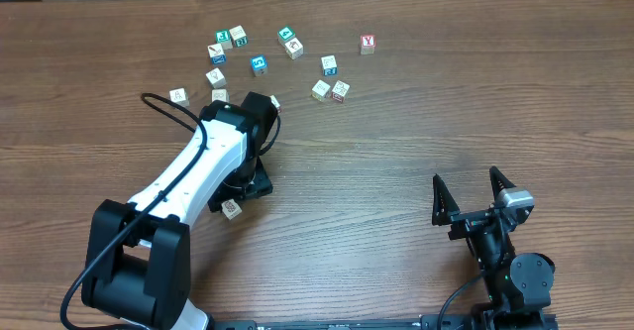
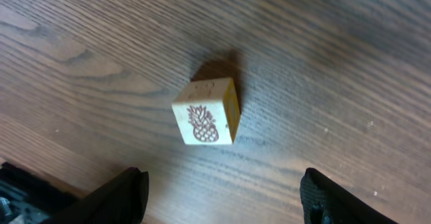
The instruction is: Form a horizontal line
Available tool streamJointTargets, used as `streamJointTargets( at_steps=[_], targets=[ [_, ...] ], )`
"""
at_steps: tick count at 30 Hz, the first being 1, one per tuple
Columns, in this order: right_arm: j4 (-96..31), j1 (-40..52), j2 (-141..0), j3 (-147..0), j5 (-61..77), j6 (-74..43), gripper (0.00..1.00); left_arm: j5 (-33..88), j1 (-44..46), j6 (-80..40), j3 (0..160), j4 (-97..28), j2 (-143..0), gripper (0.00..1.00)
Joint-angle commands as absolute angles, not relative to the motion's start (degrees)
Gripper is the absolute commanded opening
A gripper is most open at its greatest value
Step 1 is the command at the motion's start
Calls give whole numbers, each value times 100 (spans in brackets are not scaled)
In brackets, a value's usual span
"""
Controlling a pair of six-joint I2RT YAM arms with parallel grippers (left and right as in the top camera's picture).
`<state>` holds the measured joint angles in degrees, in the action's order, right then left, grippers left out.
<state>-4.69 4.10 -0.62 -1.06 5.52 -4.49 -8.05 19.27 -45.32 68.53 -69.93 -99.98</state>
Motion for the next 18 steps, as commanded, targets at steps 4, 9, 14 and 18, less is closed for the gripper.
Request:
streamJointTargets(
  at_steps=[4, 9, 14, 18],
  targets=[
    [-445, 366, -16, -47, 478, -443, 100, -939, 1686, -4897, 6473, -6650, -9974, 70],
    [-445, 366, -16, -47, 478, -443, 100, -939, 1555, -4895, 6340, -6501, -9974, 69],
    [-445, 366, -16, -47, 478, -443, 100, -937, 1535, -4890, 6080, -6237, -9974, 68],
    [-445, 366, -16, -47, 478, -443, 100, -937, 1535, -4888, 5946, -5911, -9974, 61]
  ],
)
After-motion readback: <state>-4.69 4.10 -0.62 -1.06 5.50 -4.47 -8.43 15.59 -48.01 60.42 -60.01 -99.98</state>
